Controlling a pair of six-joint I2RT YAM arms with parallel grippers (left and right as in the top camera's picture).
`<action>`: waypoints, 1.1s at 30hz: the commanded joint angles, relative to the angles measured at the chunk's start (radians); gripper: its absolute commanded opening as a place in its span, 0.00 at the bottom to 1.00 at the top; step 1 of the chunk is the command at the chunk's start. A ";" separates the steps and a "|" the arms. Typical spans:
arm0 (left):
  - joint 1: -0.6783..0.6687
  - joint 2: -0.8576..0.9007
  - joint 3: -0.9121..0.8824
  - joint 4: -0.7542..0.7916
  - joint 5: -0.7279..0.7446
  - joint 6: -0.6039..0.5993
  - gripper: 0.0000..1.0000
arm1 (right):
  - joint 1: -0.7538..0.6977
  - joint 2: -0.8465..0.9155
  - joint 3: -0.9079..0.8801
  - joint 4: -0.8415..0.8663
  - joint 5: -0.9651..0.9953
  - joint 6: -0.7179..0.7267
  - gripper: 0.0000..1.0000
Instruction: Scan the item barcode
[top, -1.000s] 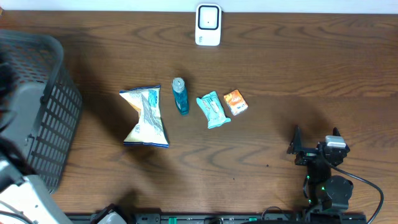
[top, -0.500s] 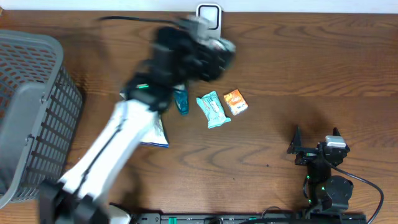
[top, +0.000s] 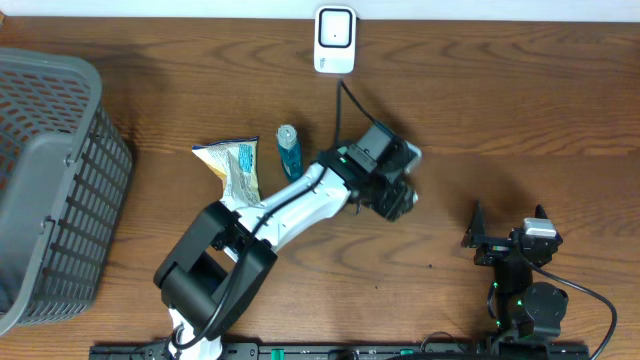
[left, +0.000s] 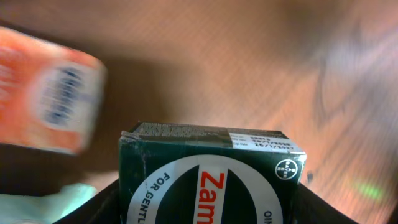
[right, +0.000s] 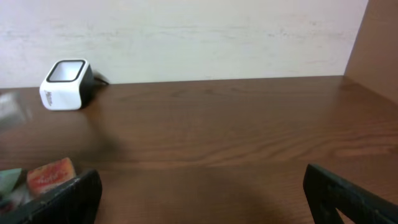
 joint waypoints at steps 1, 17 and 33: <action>-0.021 0.000 -0.029 -0.040 -0.042 0.162 0.57 | -0.003 -0.002 -0.001 -0.005 0.001 0.006 0.99; 0.089 -0.336 0.108 -0.110 -0.441 0.247 0.98 | -0.003 -0.002 -0.001 -0.005 0.001 0.006 0.99; 0.436 -0.747 0.479 -0.163 -0.856 0.663 0.98 | -0.003 -0.002 -0.001 -0.005 0.001 0.006 0.99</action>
